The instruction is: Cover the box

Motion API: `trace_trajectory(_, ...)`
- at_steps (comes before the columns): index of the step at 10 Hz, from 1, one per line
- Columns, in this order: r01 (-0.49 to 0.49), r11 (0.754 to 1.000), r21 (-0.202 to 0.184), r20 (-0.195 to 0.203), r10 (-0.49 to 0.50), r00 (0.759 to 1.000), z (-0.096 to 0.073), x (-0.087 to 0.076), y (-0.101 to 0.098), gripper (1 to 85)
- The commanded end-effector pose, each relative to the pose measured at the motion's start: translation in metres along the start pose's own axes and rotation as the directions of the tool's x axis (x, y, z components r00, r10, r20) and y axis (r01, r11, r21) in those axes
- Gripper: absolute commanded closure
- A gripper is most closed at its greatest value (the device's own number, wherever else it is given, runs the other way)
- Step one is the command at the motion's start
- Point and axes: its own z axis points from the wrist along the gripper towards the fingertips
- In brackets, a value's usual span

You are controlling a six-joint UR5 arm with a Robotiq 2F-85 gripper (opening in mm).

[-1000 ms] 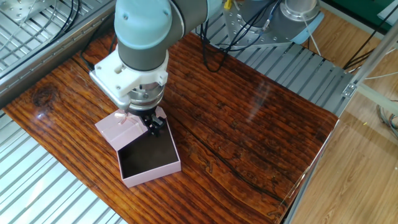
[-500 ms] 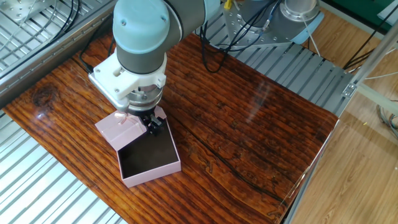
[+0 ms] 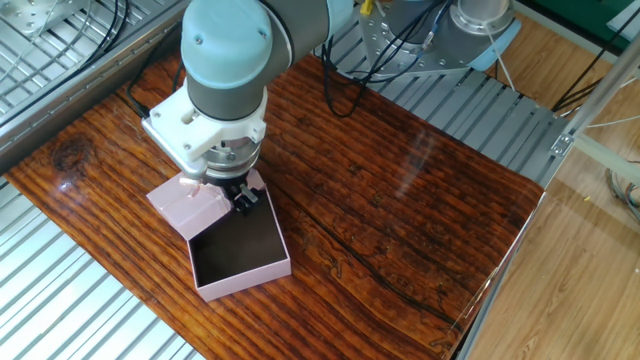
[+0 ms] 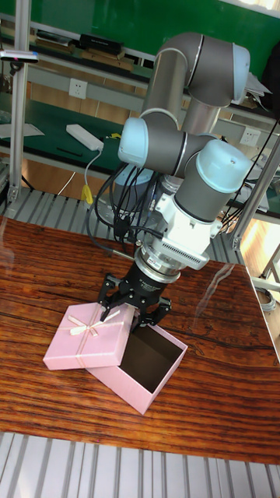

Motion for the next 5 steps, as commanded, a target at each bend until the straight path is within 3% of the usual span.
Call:
trace_trajectory(1, -0.01, 1.0, -0.005, -0.01, 0.01, 1.0, -0.0021, 0.0027, -0.0005, 26.0)
trace_trajectory(5, -0.009, 1.0, 0.008, -0.008, 0.009, 1.0, 0.0029, -0.0007, -0.0039, 25.0)
